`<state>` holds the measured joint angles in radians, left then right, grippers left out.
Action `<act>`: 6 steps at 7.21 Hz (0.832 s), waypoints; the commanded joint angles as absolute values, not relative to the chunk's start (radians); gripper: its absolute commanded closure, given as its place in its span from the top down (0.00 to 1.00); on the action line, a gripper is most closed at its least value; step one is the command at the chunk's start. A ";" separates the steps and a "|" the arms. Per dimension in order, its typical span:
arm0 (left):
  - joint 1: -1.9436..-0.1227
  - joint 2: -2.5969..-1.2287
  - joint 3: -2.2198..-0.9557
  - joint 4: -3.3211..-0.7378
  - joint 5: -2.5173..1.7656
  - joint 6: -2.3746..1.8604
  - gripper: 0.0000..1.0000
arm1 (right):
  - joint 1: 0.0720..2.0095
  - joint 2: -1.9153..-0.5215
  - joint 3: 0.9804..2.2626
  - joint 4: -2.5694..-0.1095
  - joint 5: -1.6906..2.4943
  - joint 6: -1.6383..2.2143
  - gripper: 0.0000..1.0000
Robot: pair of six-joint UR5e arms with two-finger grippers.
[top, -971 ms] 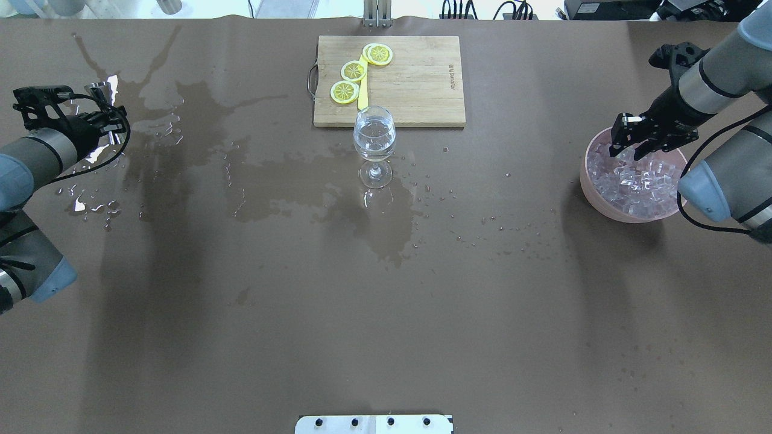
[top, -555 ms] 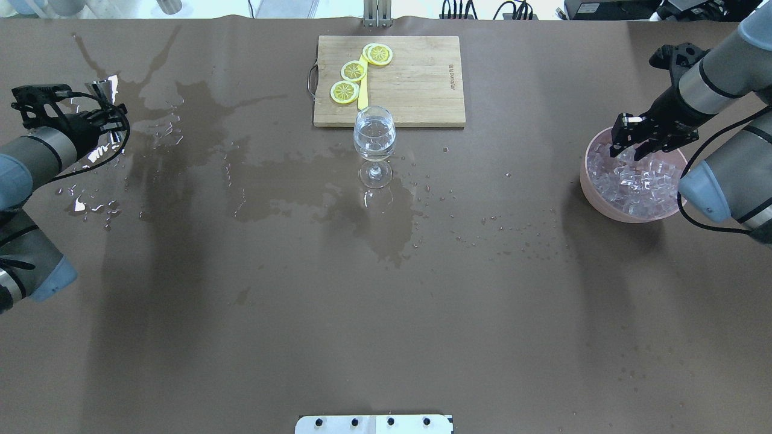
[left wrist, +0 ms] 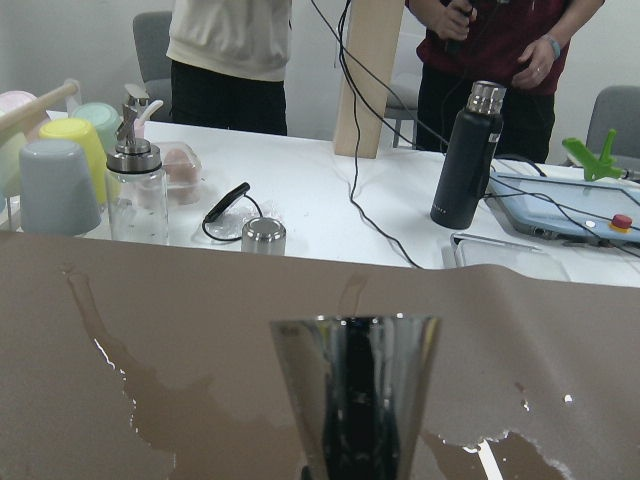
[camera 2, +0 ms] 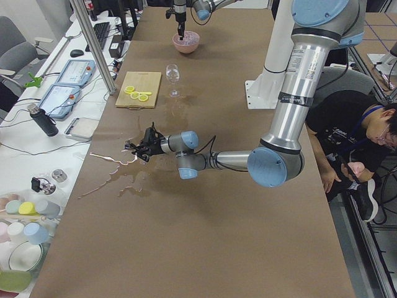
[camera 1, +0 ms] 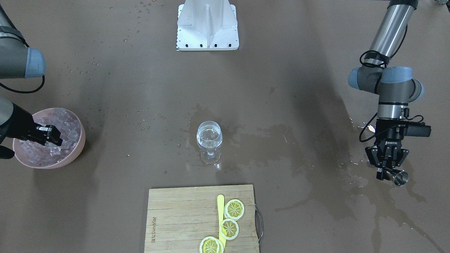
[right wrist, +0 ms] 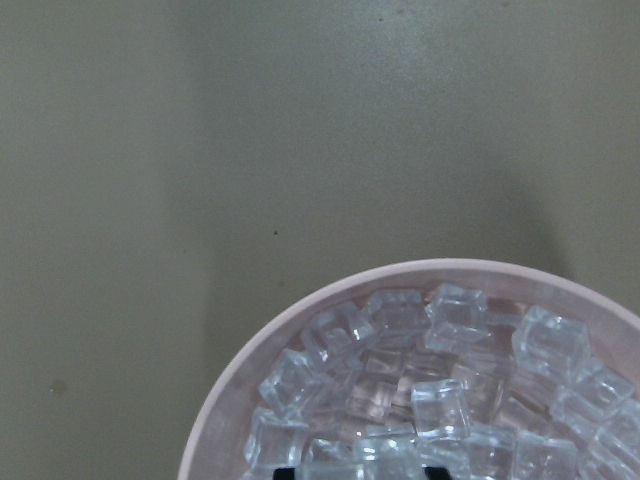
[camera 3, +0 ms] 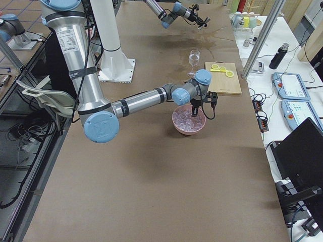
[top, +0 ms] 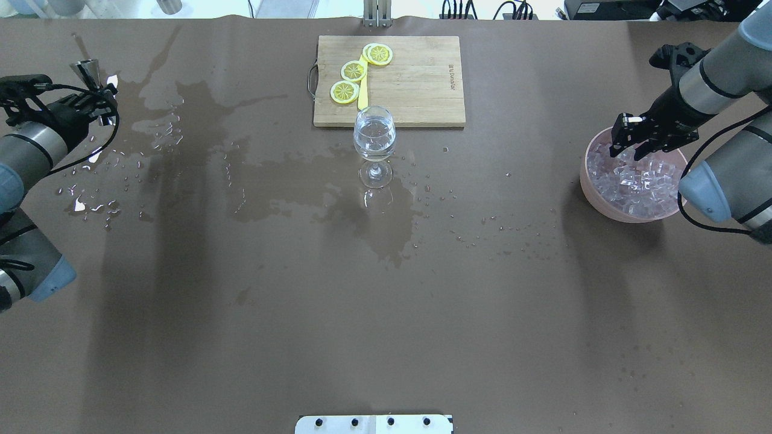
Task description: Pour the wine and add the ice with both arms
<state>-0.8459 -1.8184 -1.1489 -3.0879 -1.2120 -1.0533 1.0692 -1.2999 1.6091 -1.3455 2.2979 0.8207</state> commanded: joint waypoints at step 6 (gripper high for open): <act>-0.831 -1.798 -1.177 -3.148 -1.072 -1.037 0.29 | 1.066 -1.302 1.609 -1.339 2.290 0.818 0.54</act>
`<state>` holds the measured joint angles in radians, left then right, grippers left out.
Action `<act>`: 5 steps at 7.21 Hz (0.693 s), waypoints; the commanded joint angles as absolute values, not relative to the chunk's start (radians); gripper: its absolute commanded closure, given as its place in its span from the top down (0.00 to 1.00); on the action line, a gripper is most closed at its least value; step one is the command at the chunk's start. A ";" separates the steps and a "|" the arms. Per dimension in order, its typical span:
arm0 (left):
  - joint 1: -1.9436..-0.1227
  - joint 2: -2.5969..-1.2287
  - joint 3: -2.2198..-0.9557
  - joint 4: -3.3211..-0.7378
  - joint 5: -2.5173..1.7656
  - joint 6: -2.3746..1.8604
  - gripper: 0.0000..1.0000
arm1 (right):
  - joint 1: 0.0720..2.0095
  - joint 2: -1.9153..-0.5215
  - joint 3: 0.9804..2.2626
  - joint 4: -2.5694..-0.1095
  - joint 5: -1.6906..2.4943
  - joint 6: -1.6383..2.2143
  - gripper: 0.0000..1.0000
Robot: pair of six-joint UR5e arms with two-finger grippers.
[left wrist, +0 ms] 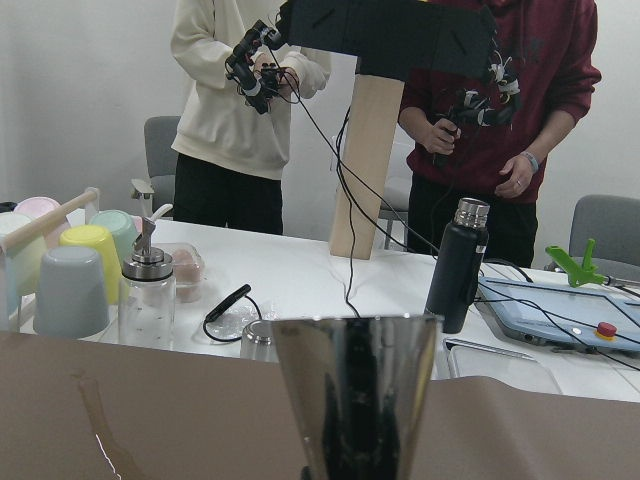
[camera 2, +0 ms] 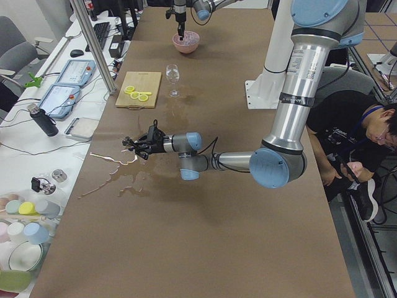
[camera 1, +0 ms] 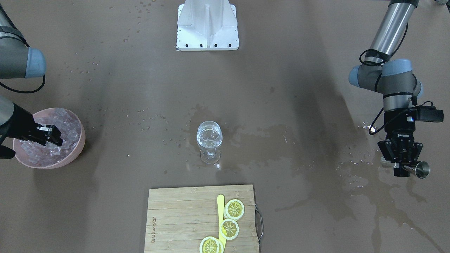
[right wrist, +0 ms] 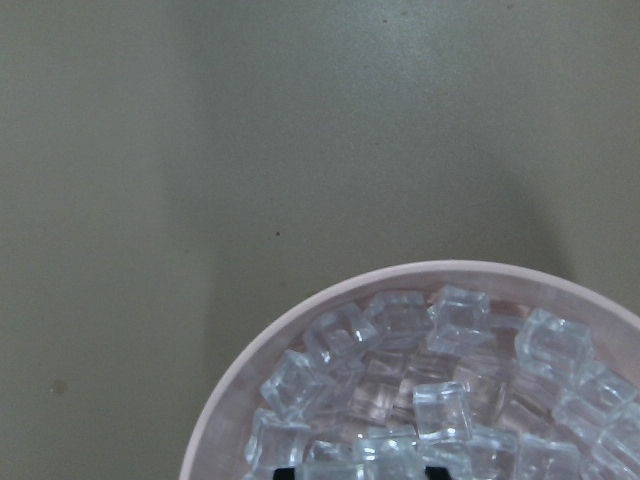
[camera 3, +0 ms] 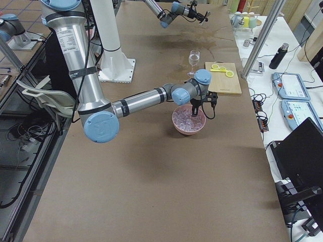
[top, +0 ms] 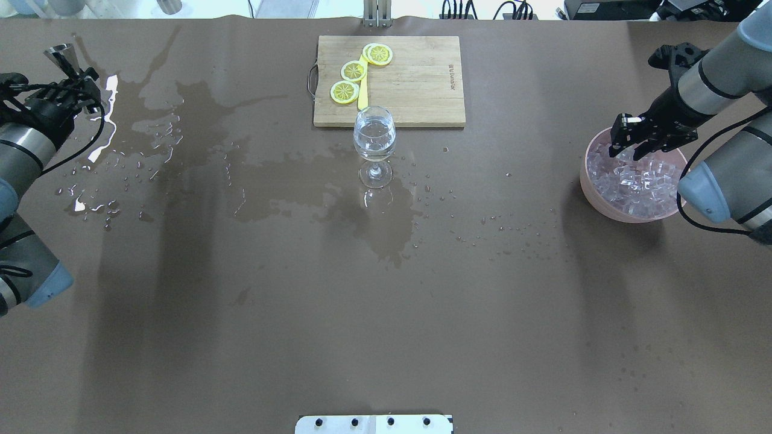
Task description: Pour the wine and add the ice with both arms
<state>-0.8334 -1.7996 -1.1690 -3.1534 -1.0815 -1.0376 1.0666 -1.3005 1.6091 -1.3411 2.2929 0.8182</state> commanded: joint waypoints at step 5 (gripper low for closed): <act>-0.819 -1.787 -1.340 -2.953 -1.075 -1.014 0.27 | 1.066 -1.305 1.611 -1.335 2.296 0.821 0.59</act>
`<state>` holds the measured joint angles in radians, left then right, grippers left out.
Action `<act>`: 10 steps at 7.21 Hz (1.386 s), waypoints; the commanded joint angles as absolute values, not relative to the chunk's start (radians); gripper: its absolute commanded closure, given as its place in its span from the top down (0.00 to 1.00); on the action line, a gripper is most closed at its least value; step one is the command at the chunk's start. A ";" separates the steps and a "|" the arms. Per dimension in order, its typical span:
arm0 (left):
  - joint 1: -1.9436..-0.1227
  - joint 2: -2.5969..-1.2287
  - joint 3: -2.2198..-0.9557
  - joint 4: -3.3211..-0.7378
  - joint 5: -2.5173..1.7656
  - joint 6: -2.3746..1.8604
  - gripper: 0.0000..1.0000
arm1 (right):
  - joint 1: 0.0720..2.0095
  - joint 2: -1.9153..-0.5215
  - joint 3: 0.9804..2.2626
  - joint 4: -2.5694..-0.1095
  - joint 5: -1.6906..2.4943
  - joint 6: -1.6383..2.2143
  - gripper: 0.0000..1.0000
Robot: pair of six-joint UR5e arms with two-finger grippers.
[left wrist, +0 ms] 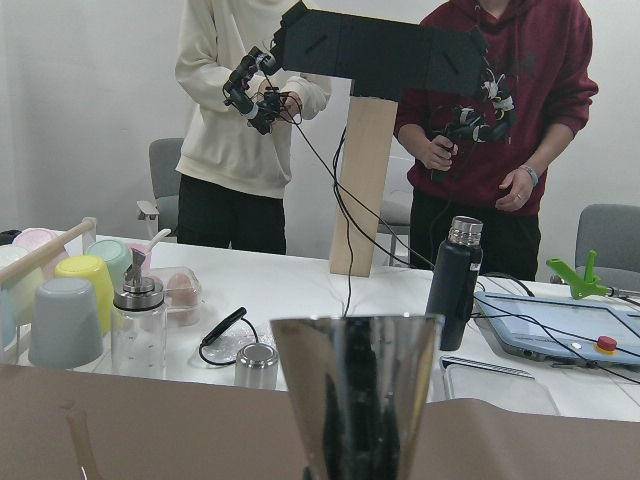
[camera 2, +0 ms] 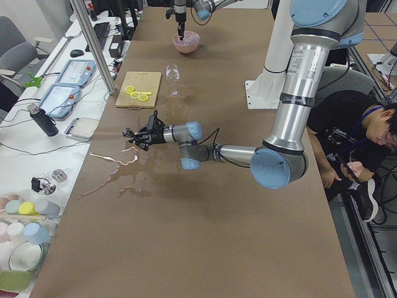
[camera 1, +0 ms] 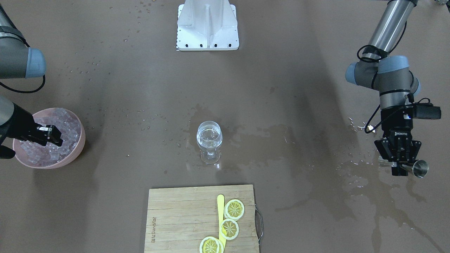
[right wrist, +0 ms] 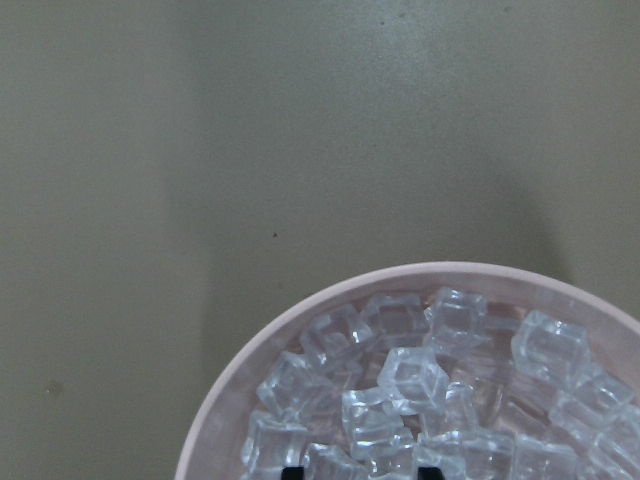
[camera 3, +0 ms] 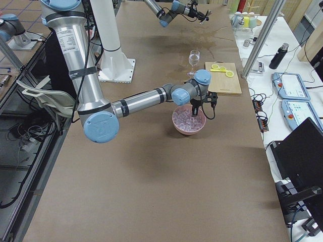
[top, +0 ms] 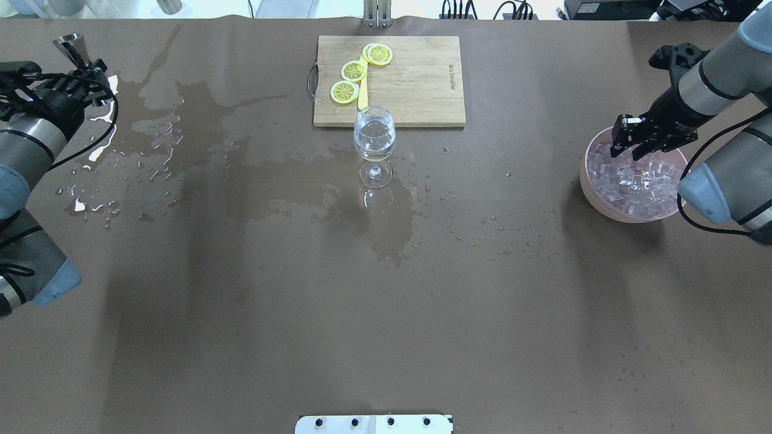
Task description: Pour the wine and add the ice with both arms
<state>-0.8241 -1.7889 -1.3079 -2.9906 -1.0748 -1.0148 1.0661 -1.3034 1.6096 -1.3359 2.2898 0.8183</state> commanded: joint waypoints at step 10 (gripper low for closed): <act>-0.646 -1.860 -1.681 -2.507 -1.005 -1.026 0.27 | 1.052 -1.305 1.663 -1.347 2.348 0.849 0.68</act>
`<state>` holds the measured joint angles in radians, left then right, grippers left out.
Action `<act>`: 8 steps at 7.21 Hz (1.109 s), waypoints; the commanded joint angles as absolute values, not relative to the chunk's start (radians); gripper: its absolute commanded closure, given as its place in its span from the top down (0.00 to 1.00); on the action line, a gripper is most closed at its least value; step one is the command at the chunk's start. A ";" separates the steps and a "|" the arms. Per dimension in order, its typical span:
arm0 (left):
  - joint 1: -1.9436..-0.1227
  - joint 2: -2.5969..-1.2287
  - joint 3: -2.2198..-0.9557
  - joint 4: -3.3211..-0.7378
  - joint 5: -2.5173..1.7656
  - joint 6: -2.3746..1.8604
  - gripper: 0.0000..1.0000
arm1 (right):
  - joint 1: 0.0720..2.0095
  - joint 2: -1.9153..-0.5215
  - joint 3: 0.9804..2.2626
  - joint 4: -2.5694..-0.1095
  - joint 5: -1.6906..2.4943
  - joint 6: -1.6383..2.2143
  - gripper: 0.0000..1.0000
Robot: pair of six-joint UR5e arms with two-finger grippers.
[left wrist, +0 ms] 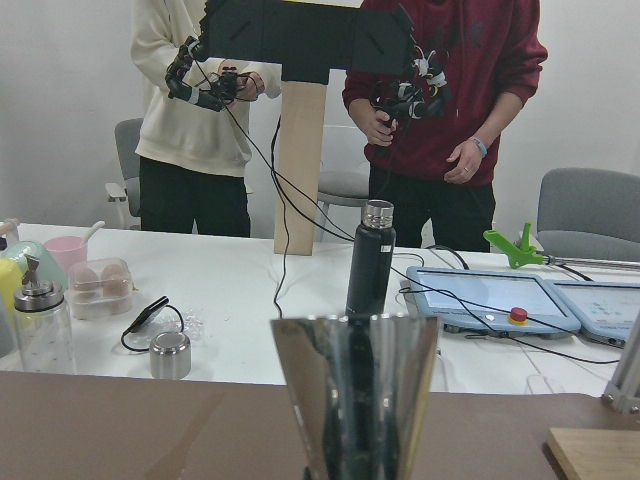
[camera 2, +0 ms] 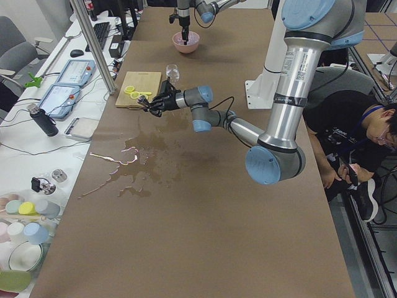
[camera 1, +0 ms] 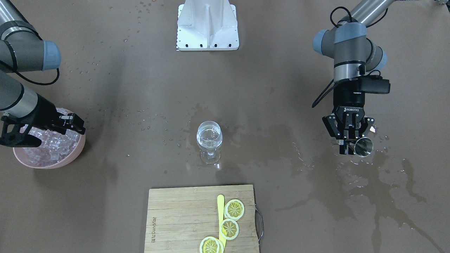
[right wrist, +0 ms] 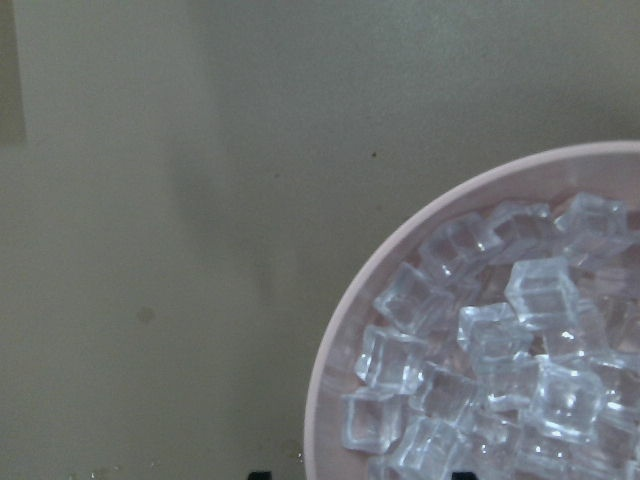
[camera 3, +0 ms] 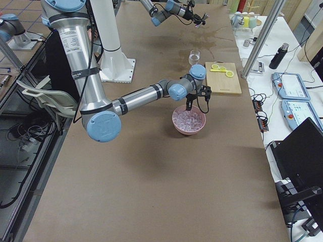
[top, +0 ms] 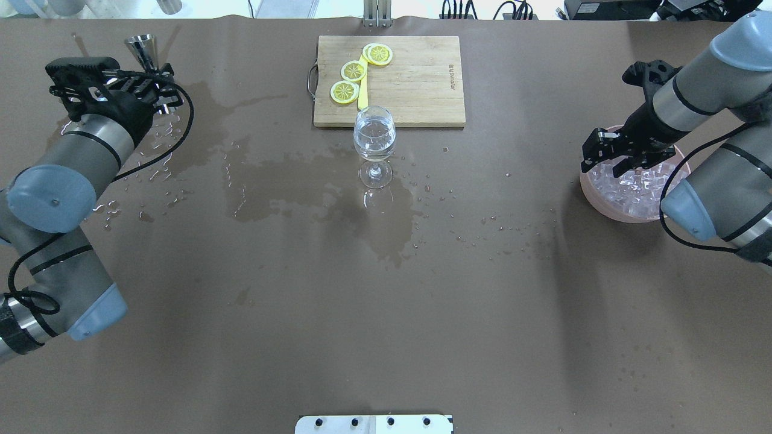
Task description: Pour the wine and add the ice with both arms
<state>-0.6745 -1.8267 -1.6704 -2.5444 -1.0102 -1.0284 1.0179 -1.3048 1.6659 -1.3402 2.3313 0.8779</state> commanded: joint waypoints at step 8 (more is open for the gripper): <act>-0.438 -2.126 -1.716 -2.324 -0.827 -1.017 0.27 | 1.016 -1.350 1.629 -1.333 2.327 0.799 0.69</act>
